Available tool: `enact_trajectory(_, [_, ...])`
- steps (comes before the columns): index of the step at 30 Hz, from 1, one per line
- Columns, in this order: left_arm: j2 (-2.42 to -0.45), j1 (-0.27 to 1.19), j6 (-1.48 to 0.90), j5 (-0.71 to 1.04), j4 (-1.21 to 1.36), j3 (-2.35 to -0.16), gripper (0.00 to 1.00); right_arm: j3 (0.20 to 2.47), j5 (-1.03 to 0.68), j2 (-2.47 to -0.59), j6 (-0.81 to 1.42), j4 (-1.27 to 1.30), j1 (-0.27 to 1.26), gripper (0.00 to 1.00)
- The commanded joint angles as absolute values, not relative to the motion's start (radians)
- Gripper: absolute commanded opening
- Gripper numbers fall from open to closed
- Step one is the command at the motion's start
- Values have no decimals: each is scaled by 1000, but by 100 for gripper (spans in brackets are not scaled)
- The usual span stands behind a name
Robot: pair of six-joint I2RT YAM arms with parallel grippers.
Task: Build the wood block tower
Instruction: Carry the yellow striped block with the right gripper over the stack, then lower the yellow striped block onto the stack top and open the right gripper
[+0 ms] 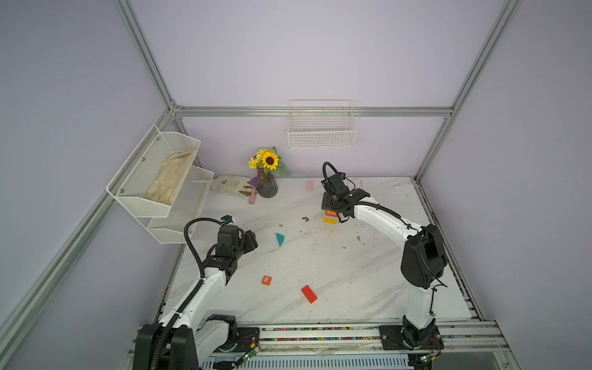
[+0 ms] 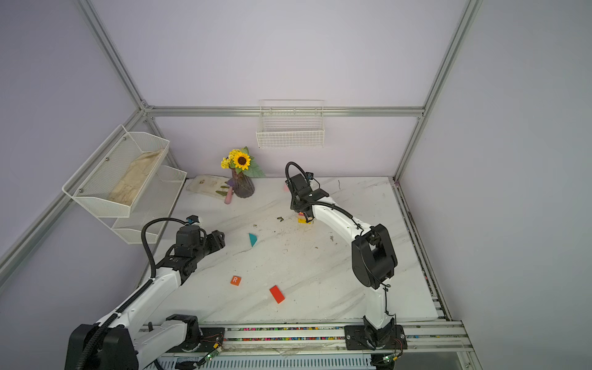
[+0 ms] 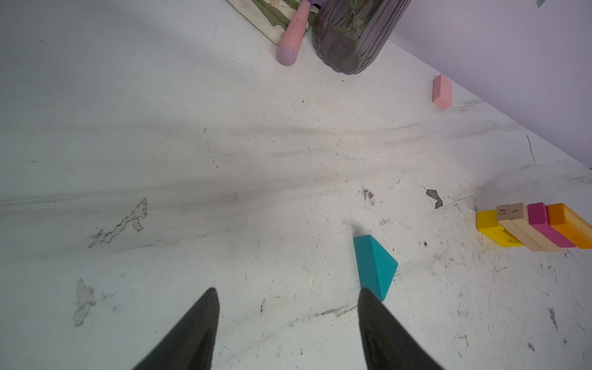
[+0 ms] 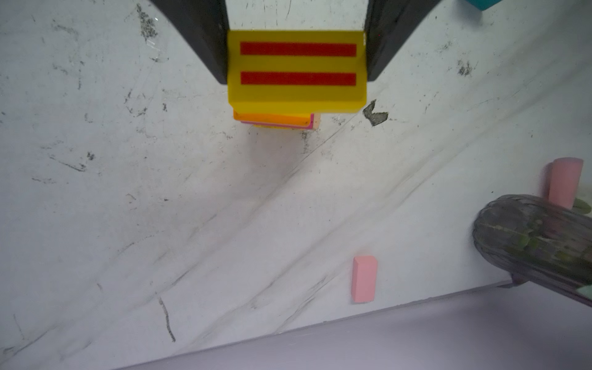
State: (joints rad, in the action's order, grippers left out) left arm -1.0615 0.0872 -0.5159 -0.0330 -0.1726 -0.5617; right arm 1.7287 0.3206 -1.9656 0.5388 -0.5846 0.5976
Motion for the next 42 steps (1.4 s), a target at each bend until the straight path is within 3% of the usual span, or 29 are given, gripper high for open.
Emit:
enact_trajectory(1, [-1044, 83, -499, -26, -132, -527, 68, 1788, 327, -2016, 553, -689, 593, 41])
enact_trajectory(30, [-1045, 83, -502, -29, -135, -525, 68, 1796, 314, -2074, 557, -712, 581, 48])
enact_trajectory(42, [-1045, 84, -503, -29, -134, -525, 68, 1782, 321, -2073, 566, -713, 579, 55])
